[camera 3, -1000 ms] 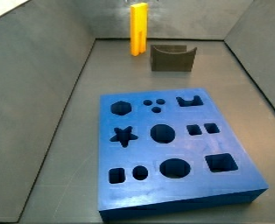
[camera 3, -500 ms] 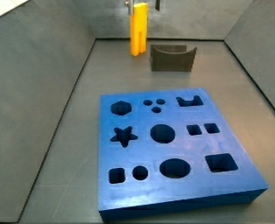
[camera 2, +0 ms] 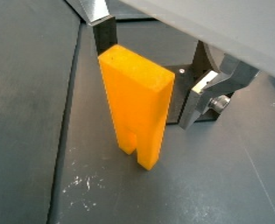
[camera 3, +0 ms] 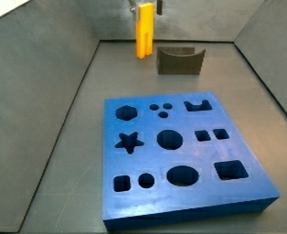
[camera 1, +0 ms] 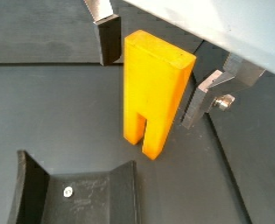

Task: Pick up the double-square object. Move up. Move to above the board. Insert the double-square object.
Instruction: Pick up the double-square object.

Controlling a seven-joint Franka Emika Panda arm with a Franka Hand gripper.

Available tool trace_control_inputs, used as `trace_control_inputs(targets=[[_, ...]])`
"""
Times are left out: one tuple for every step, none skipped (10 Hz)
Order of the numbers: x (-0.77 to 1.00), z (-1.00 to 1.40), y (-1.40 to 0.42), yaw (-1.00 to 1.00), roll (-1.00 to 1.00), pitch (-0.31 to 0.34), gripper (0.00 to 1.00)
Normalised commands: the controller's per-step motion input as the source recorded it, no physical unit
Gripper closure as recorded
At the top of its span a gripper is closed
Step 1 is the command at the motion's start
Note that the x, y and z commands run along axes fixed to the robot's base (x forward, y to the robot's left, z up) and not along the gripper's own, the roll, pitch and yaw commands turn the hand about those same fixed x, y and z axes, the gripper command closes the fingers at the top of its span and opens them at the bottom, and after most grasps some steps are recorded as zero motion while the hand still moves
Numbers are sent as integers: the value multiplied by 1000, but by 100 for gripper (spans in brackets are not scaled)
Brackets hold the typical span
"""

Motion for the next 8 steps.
trace_control_inputs(targets=[[-100, -9, 0, 0, 0, 0, 0], [0, 0, 0, 0, 0, 0, 100], [0, 0, 0, 0, 0, 0, 100], [0, 0, 0, 0, 0, 0, 100], [0, 0, 0, 0, 0, 0, 100], [0, 0, 0, 0, 0, 0, 100], [0, 0, 0, 0, 0, 0, 100], [0, 0, 0, 0, 0, 0, 100]])
